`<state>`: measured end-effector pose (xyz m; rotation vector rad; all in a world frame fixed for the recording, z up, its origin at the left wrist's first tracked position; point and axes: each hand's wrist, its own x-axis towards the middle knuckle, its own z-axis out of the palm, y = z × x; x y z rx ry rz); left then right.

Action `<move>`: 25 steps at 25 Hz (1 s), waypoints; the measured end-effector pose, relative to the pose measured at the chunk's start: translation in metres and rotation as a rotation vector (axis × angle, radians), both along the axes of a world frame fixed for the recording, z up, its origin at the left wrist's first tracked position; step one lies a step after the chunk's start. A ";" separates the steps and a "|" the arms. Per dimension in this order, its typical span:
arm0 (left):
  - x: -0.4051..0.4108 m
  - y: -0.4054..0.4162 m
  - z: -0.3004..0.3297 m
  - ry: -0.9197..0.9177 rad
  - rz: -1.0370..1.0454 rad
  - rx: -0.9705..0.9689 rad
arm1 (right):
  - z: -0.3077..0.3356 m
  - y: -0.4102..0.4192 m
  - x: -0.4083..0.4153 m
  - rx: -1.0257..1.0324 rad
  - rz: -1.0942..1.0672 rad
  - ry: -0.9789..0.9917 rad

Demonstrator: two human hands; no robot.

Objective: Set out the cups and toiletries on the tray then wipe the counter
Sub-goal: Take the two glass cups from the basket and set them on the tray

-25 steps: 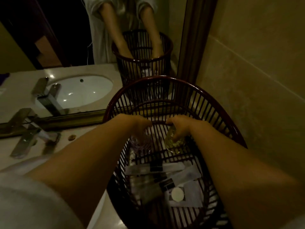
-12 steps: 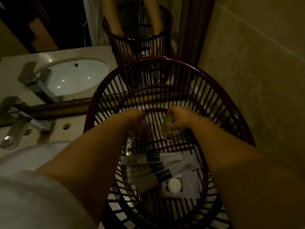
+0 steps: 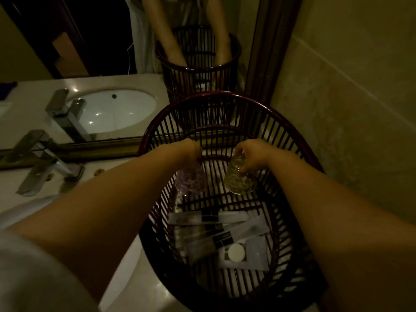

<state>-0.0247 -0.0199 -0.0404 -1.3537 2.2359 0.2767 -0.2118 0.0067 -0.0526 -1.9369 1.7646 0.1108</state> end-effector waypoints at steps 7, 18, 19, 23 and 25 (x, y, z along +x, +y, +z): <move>0.013 0.045 0.083 0.189 -0.012 -0.117 | 0.065 0.024 0.010 -0.073 0.187 0.027; 0.091 0.144 0.185 0.489 0.130 -0.366 | 0.195 0.104 0.041 -0.314 0.364 -0.008; 0.100 0.152 0.191 0.499 0.143 -0.382 | 0.205 0.111 0.050 -0.336 0.377 -0.021; 0.139 0.189 0.200 0.545 0.201 -0.412 | 0.225 0.136 0.097 -0.415 0.444 -0.059; 0.168 0.209 0.197 0.573 0.243 -0.406 | 0.225 0.149 0.126 -0.436 0.476 -0.045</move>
